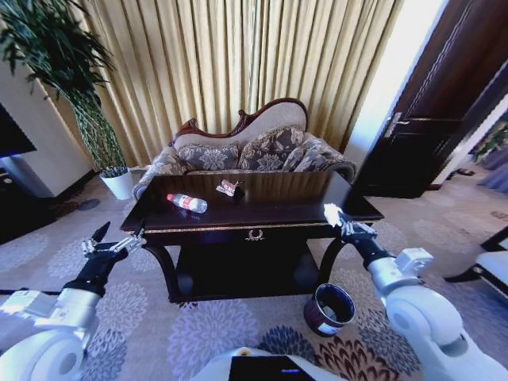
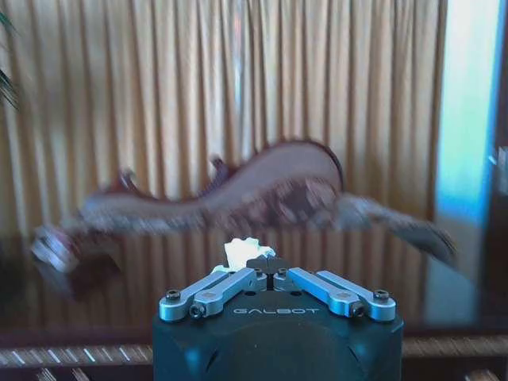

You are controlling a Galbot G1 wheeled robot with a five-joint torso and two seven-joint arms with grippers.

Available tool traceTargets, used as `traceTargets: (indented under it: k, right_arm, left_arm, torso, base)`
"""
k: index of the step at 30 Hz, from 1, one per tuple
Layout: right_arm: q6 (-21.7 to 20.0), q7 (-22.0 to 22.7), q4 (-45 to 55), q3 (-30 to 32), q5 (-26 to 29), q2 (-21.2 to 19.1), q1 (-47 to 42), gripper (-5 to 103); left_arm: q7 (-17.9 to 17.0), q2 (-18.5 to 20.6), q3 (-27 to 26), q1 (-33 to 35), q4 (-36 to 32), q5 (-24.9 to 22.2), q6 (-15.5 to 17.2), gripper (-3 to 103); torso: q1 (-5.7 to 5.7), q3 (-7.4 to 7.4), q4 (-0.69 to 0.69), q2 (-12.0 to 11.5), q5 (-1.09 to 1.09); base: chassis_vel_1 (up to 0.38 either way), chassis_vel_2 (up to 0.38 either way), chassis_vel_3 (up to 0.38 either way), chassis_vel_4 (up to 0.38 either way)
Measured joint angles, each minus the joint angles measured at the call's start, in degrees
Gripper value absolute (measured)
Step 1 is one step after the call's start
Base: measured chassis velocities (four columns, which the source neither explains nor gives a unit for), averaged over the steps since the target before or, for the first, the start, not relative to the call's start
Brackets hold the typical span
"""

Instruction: Move to the front of the table and place the trash on the table into the trash bin.

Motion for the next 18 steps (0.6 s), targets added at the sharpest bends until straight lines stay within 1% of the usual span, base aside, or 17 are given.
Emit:
traceTargets:
  k: [2, 3, 4, 6, 7, 8, 9, 12, 13, 16, 17, 18]
  right_arm:
    - [0.0, -0.9, -6.0, -1.0, -2.8, 1.1, -0.7, 0]
    - [0.0, -0.9, -6.0, -1.0, -2.8, 1.1, -0.7, 0]
    - [0.1, -1.4, -8.2, -1.4, -3.9, 1.4, -1.1, 0]
    - [1.9, -3.4, -16.0, -2.4, -7.8, 1.5, -1.2, 0]
    - [1.9, -3.4, -16.0, -2.4, -7.8, 1.5, -1.2, 0]
    - [2.9, -3.9, -21.2, -3.3, -9.7, 1.4, -0.6, 0]
    - [2.9, -3.9, -21.2, -3.3, -9.7, 1.4, -0.6, 0]
    - [3.7, -4.1, -33.8, -5.7, -11.0, 1.3, 2.6, 0]
    - [3.7, -4.1, -33.8, -5.7, -11.0, 1.3, 2.6, 0]
    - [3.3, -3.4, -41.9, -7.8, -10.1, 1.4, 6.9, 0]
    - [3.3, -3.4, -41.9, -7.8, -10.1, 1.4, 6.9, 0]
    - [3.2, -3.0, -44.1, -8.4, -10.0, 1.4, 8.2, 0]
  left_arm:
    - [-0.1, 0.1, -0.2, -0.1, 0.0, 0.0, 0.0, 100]
    - [-0.1, 0.1, -0.2, -0.1, 0.0, 0.0, 0.0, 100]
    - [-0.1, 0.1, -0.3, -0.1, 0.0, 0.0, 0.0, 100]
    - [-0.2, 0.3, -1.4, 0.1, 0.0, -0.5, 0.0, 100]
    - [-0.2, 0.3, -1.4, 0.1, 0.0, -0.5, 0.0, 100]
    - [-0.2, 0.4, -1.8, 0.1, 0.0, -0.6, 0.0, 100]
    - [-0.2, 0.4, -1.8, 0.1, 0.0, -0.6, 0.0, 100]
    - [-0.2, 0.0, -2.0, -0.1, 0.0, -0.5, 0.0, 100]
    - [-0.2, 0.0, -2.0, -0.1, 0.0, -0.5, 0.0, 100]
    - [-0.2, -0.7, -1.8, -0.2, 0.0, -0.2, 0.0, 100]
    - [-0.2, -0.7, -1.8, -0.2, 0.0, -0.2, 0.0, 100]
    - [-0.2, -0.9, -1.8, -0.2, 0.0, -0.1, 0.0, 100]
  torso:
    - [0.02, 0.02, -0.01, 0.0, 0.02]
    - [0.02, 0.02, -0.01, 0.0, 0.02]
    - [0.03, 0.02, -0.02, 0.0, 0.03]
    - [0.03, 0.02, -0.01, 0.0, 0.01]
    - [0.03, 0.02, -0.01, 0.0, 0.01]
    - [0.02, 0.02, -0.01, 0.0, 0.03]
    - [0.02, 0.02, -0.01, 0.0, 0.03]
    - [0.01, 0.01, -0.02, 0.0, 0.02]
    - [0.01, 0.01, -0.02, 0.0, 0.02]
    - [0.02, 0.01, -0.01, 0.0, 0.02]
    - [0.02, 0.01, -0.01, 0.0, 0.02]
    - [0.02, 0.02, 0.0, 0.0, 0.02]
  base:
    - [0.0, 0.0, 0.0, 0.0]
    - [0.0, 0.0, 0.0, 0.0]
    - [0.0, 0.0, 0.0, 0.0]
    - [0.0, 0.0, 0.0, 0.0]
    - [0.0, 0.0, 0.0, 0.0]
    - [0.0, 0.0, 0.0, 0.0]
    - [0.0, 0.0, 0.0, 0.0]
    - [0.0, 0.0, 0.0, 0.0]
    - [0.0, 0.0, 0.0, 0.0]
    - [0.0, 0.0, 0.0, 0.0]
    - [0.0, 0.0, 0.0, 0.0]
    - [0.0, 0.0, 0.0, 0.0]
